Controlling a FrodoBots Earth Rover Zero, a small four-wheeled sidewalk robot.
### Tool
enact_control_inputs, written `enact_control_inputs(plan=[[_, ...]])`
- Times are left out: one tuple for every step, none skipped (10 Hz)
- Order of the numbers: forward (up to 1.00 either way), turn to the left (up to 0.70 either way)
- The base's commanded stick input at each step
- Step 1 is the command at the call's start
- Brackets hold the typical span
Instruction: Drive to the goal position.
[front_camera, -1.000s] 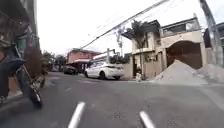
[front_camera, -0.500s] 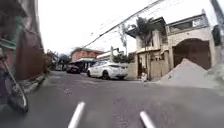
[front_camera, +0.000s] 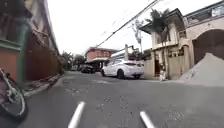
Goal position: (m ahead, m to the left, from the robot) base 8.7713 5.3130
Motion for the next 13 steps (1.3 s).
enact_control_inputs(plan=[[0.85, 0.0], [0.85, 0.0], [0.85, 0.0], [0.85, 0.29], [0.85, 0.34], [0.85, 0.34], [0.85, 0.34], [0.85, 0.34], [0.85, 0.34], [0.85, 0.34], [0.85, 0.34], [0.85, 0.34], [0.85, 0.17]])
